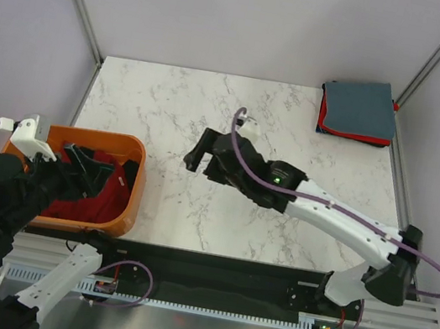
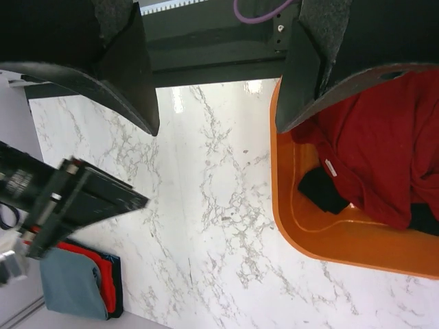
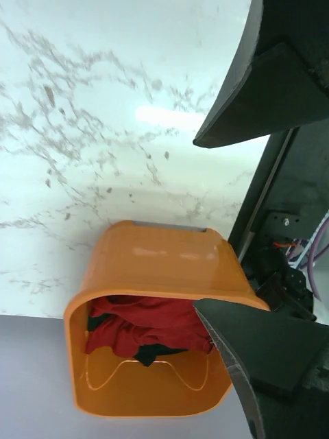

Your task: Fold and stack the t-shirts

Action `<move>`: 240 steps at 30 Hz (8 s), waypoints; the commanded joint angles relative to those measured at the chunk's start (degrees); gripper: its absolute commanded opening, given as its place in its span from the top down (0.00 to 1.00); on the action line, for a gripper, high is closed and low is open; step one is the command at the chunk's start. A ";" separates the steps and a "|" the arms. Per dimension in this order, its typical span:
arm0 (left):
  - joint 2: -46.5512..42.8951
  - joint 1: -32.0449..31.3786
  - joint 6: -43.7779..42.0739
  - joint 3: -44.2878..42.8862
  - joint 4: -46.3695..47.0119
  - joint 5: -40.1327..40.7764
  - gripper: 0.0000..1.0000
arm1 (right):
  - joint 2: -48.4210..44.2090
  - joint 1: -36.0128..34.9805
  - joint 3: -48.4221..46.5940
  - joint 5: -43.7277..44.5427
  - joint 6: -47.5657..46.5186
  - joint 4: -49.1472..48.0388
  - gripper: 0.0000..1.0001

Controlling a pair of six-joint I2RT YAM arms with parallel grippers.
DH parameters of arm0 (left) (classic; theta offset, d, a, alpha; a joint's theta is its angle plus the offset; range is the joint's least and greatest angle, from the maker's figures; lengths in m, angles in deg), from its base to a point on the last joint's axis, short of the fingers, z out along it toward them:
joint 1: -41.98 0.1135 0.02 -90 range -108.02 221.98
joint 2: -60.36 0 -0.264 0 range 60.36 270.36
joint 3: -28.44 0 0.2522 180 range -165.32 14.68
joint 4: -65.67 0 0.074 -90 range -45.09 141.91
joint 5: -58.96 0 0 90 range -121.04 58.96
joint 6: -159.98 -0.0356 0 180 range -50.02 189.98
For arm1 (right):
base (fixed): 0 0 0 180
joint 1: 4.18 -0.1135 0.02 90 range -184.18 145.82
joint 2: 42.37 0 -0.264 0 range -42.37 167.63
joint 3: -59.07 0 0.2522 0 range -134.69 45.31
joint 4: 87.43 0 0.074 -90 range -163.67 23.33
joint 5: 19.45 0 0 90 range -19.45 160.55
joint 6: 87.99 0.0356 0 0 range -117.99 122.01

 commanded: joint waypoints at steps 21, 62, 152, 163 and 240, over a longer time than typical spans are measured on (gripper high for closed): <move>23.83 16.28 -1.29 27.73 21.94 12.98 0.05 | -23.93 0.16 29.33 -6.62 -8.64 4.07 0.02; 20.43 23.50 12.23 -9.53 37.47 -15.96 0.98 | -25.07 0.42 15.19 0.14 -14.08 10.38 0.02; 73.33 -11.92 -7.36 -27.73 11.41 0.60 0.00 | -4.69 13.34 35.13 -4.59 -12.94 -6.64 0.14; 59.10 -11.83 -5.78 -18.85 13.25 -1.09 0.00 | 6.39 13.78 33.19 -8.21 -14.00 -11.48 0.25; 44.56 -41.01 25.34 45.67 49.81 4.27 0.34 | -38.43 29.69 31.70 2.43 -16.81 19.98 1.00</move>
